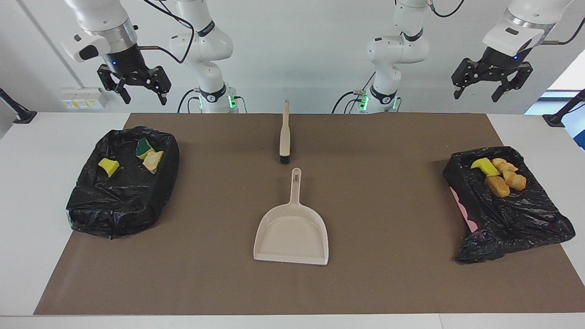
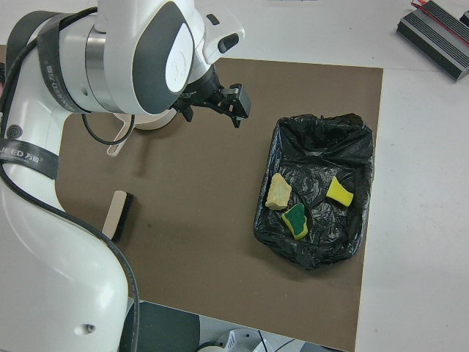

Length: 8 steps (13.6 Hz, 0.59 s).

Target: Sweep and dump trash in bin

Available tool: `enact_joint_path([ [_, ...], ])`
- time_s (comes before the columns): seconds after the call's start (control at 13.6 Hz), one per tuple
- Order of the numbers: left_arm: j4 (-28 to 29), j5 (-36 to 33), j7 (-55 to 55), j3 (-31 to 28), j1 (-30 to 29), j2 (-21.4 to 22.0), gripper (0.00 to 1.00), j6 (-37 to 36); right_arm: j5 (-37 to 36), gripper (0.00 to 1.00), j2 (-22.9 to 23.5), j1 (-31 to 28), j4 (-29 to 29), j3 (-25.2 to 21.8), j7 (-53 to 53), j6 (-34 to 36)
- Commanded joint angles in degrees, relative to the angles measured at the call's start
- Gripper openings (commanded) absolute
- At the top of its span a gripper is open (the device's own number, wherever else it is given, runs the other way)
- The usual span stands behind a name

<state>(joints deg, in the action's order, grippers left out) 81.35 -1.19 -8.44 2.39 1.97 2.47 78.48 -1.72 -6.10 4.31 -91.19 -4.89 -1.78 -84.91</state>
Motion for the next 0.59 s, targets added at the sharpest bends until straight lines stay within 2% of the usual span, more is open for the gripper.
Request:
enact_joint_path([
  [0.0, 0.4, 0.9, 0.0, 0.1, -0.3, 0.8, 1.0, -0.9, -0.5, 1.0, -0.2, -0.3, 0.5, 0.1, 1.2, 0.8],
  [0.52, 0.6, 2.8, 3.5, 0.1, -0.7, 0.8, 1.0, -0.7, -0.5, 1.0, -0.2, -0.3, 0.5, 0.1, 1.2, 0.7],
])
